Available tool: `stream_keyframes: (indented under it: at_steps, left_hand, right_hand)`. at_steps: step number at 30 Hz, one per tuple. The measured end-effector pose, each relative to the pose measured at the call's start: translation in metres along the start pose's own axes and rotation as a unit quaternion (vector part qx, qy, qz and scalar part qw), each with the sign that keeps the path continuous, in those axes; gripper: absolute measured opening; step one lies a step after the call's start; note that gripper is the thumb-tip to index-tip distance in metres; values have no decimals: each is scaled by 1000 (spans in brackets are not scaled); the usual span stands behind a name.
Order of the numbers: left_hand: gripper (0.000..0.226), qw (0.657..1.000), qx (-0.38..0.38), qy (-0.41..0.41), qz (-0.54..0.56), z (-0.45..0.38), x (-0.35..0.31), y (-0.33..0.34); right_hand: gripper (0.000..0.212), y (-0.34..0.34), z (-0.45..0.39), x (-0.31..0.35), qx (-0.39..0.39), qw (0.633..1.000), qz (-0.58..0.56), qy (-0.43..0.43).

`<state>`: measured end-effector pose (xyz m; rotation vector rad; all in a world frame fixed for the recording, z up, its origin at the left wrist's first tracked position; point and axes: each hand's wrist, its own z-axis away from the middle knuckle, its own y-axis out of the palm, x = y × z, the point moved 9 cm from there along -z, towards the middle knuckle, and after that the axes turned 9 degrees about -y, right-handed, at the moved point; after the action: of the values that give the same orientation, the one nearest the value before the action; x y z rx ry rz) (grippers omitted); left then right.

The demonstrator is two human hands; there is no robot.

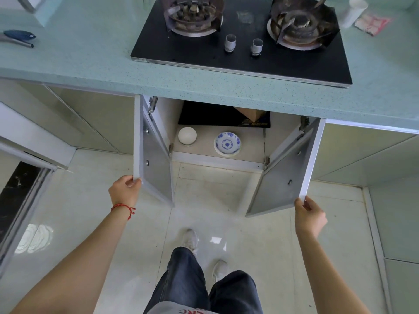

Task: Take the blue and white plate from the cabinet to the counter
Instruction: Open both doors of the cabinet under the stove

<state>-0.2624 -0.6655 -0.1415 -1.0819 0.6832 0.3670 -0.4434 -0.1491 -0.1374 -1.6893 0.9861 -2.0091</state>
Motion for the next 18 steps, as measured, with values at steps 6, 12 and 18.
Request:
stream_keyframes:
  at_steps: [6,12,18]
  left_hand:
    - [16,999,-36,-15,-17,11,16,-8]
    - [17,999,32,-9,-16,47,32,15]
    - [26,990,135,43,-18,95,17,55]
  right_hand:
    - [16,-16,8,-22,-31,998,-13,49]
    - [30,-22,28,-43,-18,995,-1,95]
    - [30,15,68,-11,87,996,-28,21]
